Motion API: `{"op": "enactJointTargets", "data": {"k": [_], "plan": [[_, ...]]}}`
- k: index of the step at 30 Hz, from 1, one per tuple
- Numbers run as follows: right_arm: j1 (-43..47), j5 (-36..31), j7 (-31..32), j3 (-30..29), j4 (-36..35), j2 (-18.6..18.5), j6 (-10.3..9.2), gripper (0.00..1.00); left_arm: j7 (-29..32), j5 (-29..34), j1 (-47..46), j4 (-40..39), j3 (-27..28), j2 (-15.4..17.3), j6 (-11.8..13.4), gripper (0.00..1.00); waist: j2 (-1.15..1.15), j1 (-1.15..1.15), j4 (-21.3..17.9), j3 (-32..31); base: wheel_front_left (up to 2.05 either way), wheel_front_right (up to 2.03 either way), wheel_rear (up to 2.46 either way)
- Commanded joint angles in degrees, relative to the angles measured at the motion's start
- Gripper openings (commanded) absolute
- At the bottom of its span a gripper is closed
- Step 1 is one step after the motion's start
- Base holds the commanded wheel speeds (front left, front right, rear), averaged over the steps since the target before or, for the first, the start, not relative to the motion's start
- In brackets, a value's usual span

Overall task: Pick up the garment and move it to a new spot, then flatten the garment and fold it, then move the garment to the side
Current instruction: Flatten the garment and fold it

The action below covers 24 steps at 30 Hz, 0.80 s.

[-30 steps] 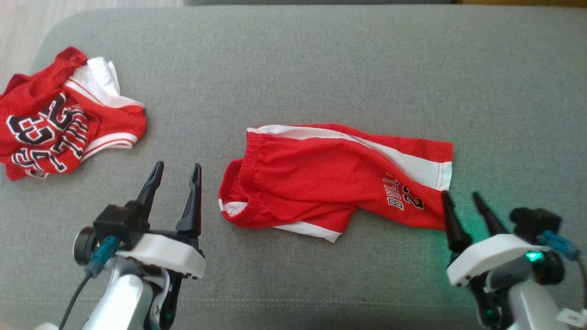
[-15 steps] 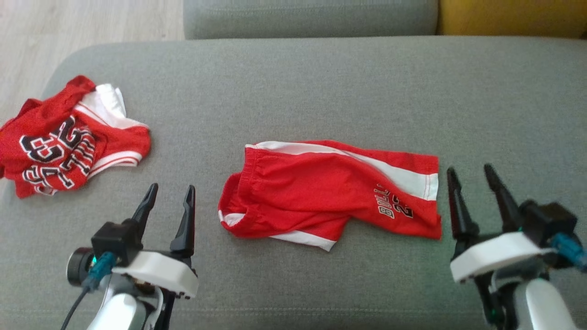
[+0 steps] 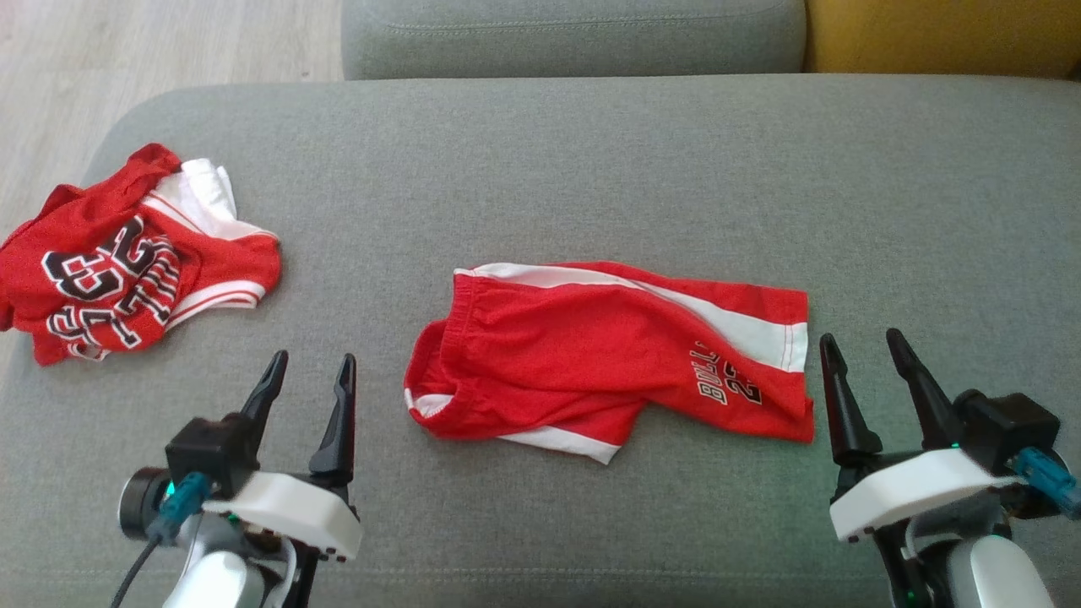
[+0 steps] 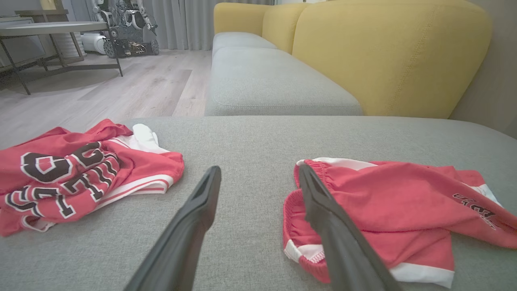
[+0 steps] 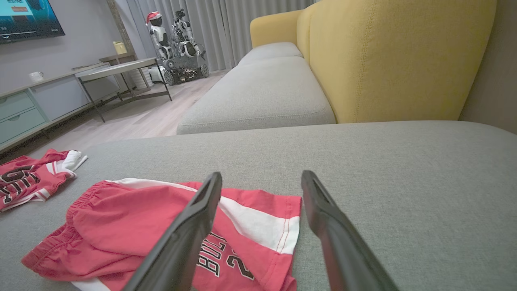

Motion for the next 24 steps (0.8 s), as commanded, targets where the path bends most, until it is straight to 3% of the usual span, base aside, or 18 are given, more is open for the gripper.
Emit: {"op": "enactJointTargets", "data": {"k": [1,7,13,24], "plan": [[-1.7,0.5,0.0,1.2,-2.5,-0.3,-0.04,1.00,0.1,-0.7,-2.4,-2.0,2.1,1.3,0.5,1.00,0.00,0.00,0.0,0.1,0.00,0.00,0.00],[-2.4,0.7,0.2,1.3,-2.7,-0.3,-0.04,1.00,1.2,-1.3,-5.2,-2.4,1.5,1.3,-0.8,1.00,0.00,0.00,-0.1,1.3,0.00,0.00,0.00],[-4.0,0.5,0.7,1.3,-3.5,-0.3,-0.04,1.00,6.5,-2.2,-16.6,0.8,-1.8,-0.9,-5.7,1.00,0.00,0.00,-0.5,5.0,0.00,0.00,0.00],[-7.4,1.0,-0.2,1.8,-3.1,-0.3,-0.04,1.00,15.7,-7.9,-34.7,26.5,-4.0,-7.5,-13.4,1.00,0.00,0.00,-4.1,10.4,0.00,0.00,0.00]]}}
